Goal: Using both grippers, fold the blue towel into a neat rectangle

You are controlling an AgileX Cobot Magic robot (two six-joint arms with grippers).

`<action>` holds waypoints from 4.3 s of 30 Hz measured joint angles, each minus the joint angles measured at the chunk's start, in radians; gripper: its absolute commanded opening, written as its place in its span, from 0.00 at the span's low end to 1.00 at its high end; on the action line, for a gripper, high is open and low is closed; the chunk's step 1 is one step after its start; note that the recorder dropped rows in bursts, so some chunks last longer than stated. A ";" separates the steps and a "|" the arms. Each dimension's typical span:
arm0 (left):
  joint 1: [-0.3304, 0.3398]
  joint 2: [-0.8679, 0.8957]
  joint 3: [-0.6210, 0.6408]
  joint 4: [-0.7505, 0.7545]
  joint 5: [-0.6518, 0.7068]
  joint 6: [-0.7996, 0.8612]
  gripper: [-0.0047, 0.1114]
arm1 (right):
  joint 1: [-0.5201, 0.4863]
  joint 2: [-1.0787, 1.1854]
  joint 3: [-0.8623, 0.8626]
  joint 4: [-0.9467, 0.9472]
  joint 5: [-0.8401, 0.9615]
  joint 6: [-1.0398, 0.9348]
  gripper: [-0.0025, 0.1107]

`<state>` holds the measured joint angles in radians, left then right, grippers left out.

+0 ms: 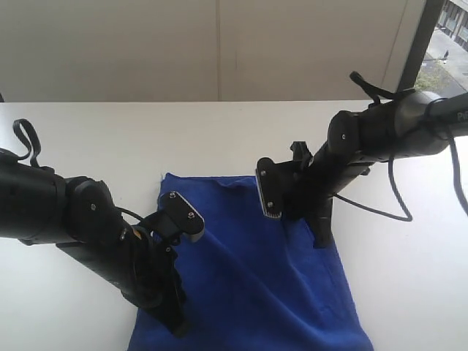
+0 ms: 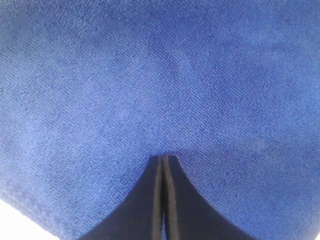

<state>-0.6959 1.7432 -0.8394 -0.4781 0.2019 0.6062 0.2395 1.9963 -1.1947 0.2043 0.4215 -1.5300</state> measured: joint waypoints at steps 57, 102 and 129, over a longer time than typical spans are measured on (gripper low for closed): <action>0.000 -0.002 0.000 0.000 0.022 -0.001 0.04 | 0.000 0.059 -0.100 -0.726 -0.102 0.722 0.18; 0.000 -0.017 -0.045 -0.012 -0.393 -0.001 0.04 | 0.032 -0.217 0.026 0.018 0.349 1.147 0.02; 0.142 0.125 -0.167 -0.028 -0.098 0.041 0.04 | 0.119 -0.203 0.319 0.029 0.092 1.168 0.02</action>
<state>-0.5540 1.8685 -1.0066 -0.5059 0.1039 0.6476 0.3586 1.7933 -0.8759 0.2333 0.5134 -0.3621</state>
